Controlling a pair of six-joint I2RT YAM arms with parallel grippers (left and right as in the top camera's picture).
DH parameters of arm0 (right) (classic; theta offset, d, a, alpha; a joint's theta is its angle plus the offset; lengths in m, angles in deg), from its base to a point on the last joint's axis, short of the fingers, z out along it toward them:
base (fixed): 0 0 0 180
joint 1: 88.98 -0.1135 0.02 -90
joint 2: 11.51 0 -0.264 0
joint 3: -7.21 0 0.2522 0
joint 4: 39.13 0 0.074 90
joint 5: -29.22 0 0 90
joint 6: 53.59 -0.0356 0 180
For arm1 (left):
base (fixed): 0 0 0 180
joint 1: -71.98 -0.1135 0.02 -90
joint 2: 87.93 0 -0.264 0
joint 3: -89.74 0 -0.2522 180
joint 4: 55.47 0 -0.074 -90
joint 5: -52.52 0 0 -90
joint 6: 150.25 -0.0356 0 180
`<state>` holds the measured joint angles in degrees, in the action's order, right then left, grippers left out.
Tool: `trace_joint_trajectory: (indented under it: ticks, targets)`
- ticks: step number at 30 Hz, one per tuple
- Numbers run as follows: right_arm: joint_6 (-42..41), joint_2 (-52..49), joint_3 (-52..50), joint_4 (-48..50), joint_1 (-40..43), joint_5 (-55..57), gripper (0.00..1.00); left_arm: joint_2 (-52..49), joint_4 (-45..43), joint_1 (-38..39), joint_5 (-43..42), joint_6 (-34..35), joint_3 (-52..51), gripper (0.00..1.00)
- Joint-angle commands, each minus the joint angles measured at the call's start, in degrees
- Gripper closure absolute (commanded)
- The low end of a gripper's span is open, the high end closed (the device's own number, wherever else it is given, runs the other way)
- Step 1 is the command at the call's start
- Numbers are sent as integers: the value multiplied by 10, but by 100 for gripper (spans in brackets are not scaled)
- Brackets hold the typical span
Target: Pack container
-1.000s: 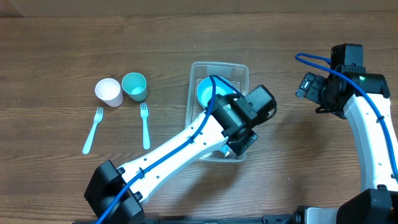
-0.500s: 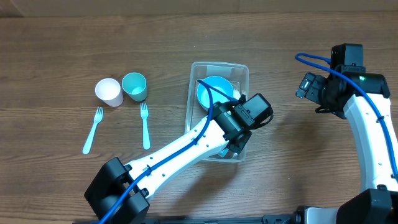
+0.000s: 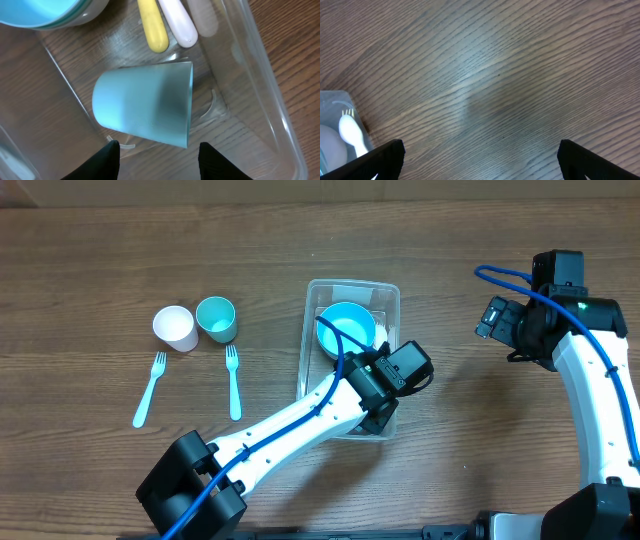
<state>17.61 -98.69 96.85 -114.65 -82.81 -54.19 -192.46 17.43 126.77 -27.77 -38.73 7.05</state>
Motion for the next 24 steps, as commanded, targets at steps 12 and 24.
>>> trace_joint_trajectory:
  ticks: [12,24]
  targets:
    - [1,14,12,1,0,4,0,-31,-38,5,-3,7,-14,46]
    - [1,14,12,1,0,4,0,-52,-24,5,60,-3,-14,59]
